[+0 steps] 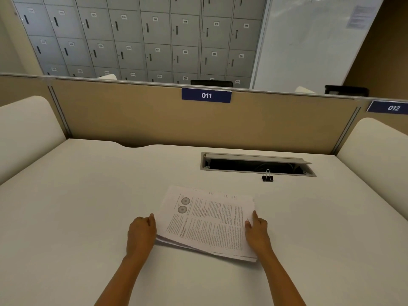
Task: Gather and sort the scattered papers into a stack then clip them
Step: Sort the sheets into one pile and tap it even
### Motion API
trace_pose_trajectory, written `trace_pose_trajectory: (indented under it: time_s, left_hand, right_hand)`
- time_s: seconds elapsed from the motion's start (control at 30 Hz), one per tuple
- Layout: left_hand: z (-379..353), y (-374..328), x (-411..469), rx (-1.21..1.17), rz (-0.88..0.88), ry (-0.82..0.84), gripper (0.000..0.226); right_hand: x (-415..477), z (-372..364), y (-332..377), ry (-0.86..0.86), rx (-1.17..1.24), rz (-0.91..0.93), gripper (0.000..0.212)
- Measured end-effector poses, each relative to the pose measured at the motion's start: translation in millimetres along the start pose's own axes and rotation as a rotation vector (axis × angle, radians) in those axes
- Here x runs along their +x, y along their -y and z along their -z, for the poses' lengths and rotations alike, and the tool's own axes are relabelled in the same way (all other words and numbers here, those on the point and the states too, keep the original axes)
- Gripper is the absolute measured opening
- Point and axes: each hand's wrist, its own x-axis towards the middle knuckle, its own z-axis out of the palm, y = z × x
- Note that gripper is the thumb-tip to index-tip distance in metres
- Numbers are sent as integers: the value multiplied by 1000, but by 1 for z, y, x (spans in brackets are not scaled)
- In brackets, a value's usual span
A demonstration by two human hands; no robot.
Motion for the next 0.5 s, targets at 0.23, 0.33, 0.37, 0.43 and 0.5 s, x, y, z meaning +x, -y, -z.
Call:
trace_pose_trajectory:
  time_s: [0.23,0.33,0.37,0.43,0.5]
  left_hand:
    - [5,-16,25,133,83,227,42]
    - [4,-18,43,66,129,428,30]
    - [4,-18,45,-25,167,491,25]
    - [6,-19,46,-147,182,543,27]
    - [6,-22,41,-197,102,521,30]
  right_hand:
    - [4,8,-19,-50,526,-125,59]
    - [6,13,-20,157,614,-165,44]
    - [5,14,-19,228,632,-175,41]
    - [6,17,-19,297,637,-169,42]
    - [5,21,-16,223,639,-89,38]
